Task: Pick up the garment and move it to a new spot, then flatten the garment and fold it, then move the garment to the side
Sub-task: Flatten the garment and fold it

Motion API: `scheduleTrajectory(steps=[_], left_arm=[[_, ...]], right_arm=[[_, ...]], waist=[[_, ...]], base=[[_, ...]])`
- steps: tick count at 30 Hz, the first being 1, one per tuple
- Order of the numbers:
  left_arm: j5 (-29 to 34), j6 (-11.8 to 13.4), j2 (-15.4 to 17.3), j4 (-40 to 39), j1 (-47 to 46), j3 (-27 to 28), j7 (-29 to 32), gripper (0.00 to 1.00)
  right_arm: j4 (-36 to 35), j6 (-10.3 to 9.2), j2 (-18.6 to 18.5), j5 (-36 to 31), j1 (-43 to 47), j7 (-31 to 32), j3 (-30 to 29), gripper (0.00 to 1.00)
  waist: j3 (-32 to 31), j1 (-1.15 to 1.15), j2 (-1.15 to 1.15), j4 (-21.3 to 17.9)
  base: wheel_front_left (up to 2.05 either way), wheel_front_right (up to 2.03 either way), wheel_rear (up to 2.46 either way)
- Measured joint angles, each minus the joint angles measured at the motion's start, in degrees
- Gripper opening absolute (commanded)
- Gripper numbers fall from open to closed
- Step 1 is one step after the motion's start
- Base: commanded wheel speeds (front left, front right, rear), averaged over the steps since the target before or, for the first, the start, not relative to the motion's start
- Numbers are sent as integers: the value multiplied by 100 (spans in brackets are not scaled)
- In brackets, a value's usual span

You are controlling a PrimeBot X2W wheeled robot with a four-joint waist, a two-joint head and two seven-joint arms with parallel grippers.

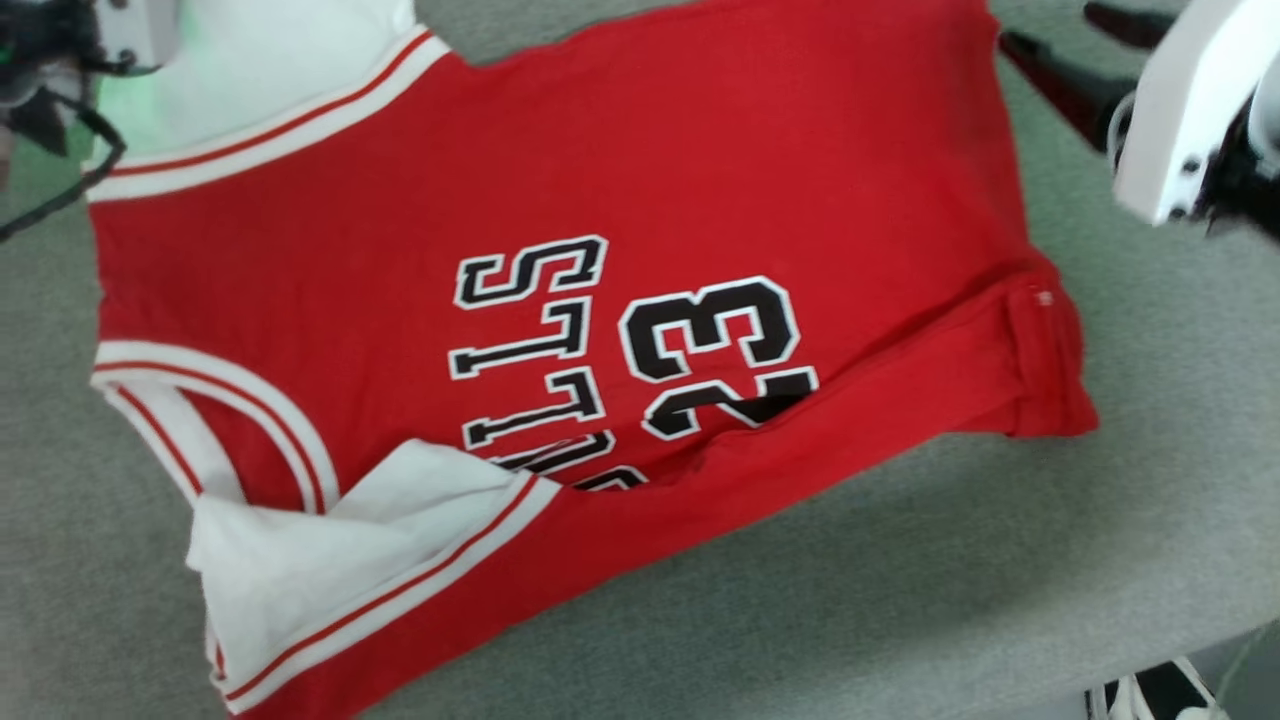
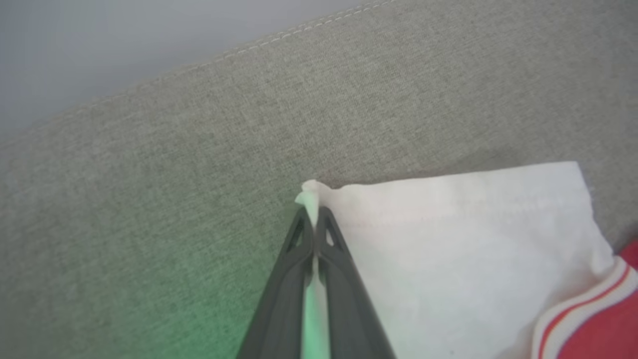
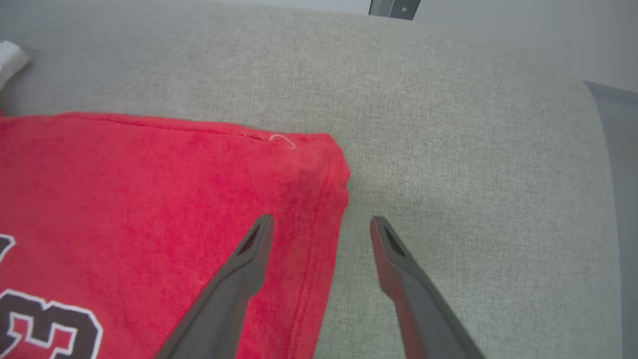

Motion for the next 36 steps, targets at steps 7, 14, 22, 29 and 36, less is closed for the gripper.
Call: scheduleTrajectory(steps=[7, 14, 22, 29, 36], left_arm=[[-168, -1, -145, -202, -229, -261, -82, 0], [-374, -18, -225, -280, -357, -486, -237, 0], [-563, -18, -254, -256, -411, -748, -354, 0], [-845, -16, -331, -250, -253, -894, -769, 0], [-1389, -16, -321, -742, 138, -1001, -1378, 0]], right_arm=[[1517, 1, -123, -16, -1072, -240, 214, 100], [2336, 1, -152, 268, -1500, -389, 848, 100], [2672, 0, -355, 725, -1716, -520, 1460, 11], [2844, 1, -448, 931, -1717, -1222, 1801, 0], [2664, 1, -832, 1234, -1496, -1645, 2198, 0]], waist=[[207, 0, 0, 287], [360, 0, 0, 522], [345, 0, 0, 606], [196, 0, 0, 651], [-285, 0, 0, 800]], base=[[0, 0, 0], [0, 0, 0], [0, 0, 0], [0, 0, 0], [0, 0, 0]])
